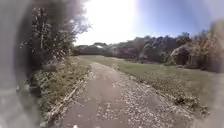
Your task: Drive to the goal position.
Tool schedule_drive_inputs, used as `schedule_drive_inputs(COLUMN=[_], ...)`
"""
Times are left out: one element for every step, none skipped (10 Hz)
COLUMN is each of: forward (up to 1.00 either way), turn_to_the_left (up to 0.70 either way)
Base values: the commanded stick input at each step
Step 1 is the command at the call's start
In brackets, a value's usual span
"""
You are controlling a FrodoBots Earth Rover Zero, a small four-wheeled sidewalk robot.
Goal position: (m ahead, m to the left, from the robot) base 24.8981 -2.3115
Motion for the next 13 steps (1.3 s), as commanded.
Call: schedule_drive_inputs(forward=[1.0, 1.0, 1.0, 1.0, 1.0, 1.0, 1.0, 1.0, 1.0, 1.0, 1.0, 1.0, 1.0], turn_to_the_left=[0.0, 0.0, 0.0, 0.0, 0.0, 0.0, 0.0, 0.0, 0.0, 0.0, 0.0, 0.0, 0.0])
